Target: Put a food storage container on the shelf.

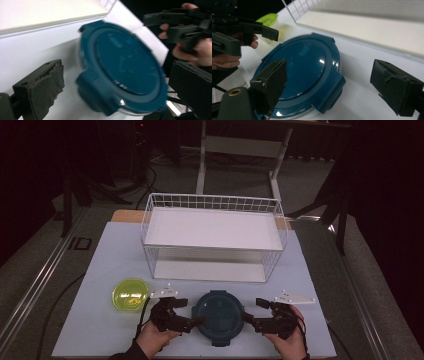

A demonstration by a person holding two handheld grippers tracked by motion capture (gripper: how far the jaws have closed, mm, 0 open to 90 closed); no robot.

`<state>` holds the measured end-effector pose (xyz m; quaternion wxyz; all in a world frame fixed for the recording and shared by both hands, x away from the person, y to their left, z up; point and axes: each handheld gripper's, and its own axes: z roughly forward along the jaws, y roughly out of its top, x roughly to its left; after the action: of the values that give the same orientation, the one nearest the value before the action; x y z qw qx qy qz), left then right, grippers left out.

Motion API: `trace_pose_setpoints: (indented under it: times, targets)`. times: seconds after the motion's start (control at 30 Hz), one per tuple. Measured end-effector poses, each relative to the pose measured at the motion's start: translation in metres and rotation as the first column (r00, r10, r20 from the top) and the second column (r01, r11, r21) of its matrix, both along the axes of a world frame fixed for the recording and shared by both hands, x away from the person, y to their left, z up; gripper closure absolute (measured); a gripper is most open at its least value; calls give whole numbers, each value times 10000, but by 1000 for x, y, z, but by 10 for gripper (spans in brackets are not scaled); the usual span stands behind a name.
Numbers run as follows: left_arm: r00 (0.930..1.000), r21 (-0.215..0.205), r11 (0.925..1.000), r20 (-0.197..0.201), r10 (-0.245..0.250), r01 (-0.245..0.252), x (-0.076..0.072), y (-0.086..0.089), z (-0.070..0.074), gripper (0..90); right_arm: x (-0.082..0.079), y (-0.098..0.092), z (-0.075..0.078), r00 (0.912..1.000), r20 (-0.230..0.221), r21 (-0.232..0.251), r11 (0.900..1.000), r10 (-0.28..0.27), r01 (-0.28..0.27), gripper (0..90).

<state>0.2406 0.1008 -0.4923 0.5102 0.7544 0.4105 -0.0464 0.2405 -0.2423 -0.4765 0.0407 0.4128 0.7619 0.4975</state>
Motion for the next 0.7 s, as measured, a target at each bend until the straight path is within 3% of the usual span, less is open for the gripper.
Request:
trace_pose_setpoints:
  times: [0.03, 0.1, 0.13, 0.17, 0.3, 0.33, 0.37, 0.4, 0.43, 0.47, 0.5, 0.57, 0.63, 0.7]
  targets:
    - [9988, -64, 9998, -462, 184, -187, 3, 2, -5, 7, 1, 0, -2, 9998, -173, 44, 10000, -24, 25, 145]
    - [9950, -214, 9993, -957, 299, -321, 7, 4, -9, 7, 4, 1, -6, 9983, -590, 122, 9999, -8, 15, 160]
    - [9950, -214, 9993, -957, 299, -321, 7, 4, -9, 7, 4, 1, -6, 9983, -590, 122, 9999, -8, 15, 160]
    - [9889, -471, 9982, -1459, 291, -364, 9, 6, -14, 7, 6, 2, -10, 9941, -1085, 249, 9997, -29, 57, 184]
    - [9754, -458, 9984, -2194, 226, -334, 11, 5, -22, 19, 10, 1, -16, 9819, -1892, 596, 9981, -28, 144, 214]
    - [9754, -458, 9984, -2194, 226, -334, 11, 5, -22, 18, 10, 1, -16, 9819, -1892, 596, 9981, -28, 144, 214]
    - [9644, -573, 9973, -2629, 295, -461, 13, 6, -26, 19, 13, 0, -19, 9720, -2347, 749, 9969, -76, 259, 219]
    - [9644, -573, 9973, -2629, 295, -461, 13, 6, -26, 21, 14, 0, -21, 9655, -2602, 837, 9960, -87, 316, 221]
    - [9586, -540, 9968, -2818, 414, -589, 14, 8, -29, 48, 16, -1, -23, 9576, -2880, 946, 9950, -25, 311, 223]
    - [9586, -540, 9968, -2818, 414, -589, 14, 8, -29, 74, 16, -1, -23, 9576, -2880, 946, 9950, -25, 311, 223]
    - [9518, -389, 9971, -3026, 507, -655, 15, 9, -33, 87, 18, -2, -27, 9432, -3321, 1022, 9939, -42, 404, 232]
    - [9498, -251, 9977, -3086, 525, -633, 15, 9, -35, 108, 19, -2, -28, 9385, -3452, 1070, 9935, -2, 395, 233]
    - [9405, -501, 9966, -3369, 443, -649, 15, 10, -38, 138, 20, -3, -30, 9272, -3745, 1207, 9919, 94, 387, 242]
    - [9375, -518, 9970, -3459, 369, -583, 15, 11, -37, 159, 21, -3, -32, 9144, -4044, 1323, 9905, 186, 383, 255]
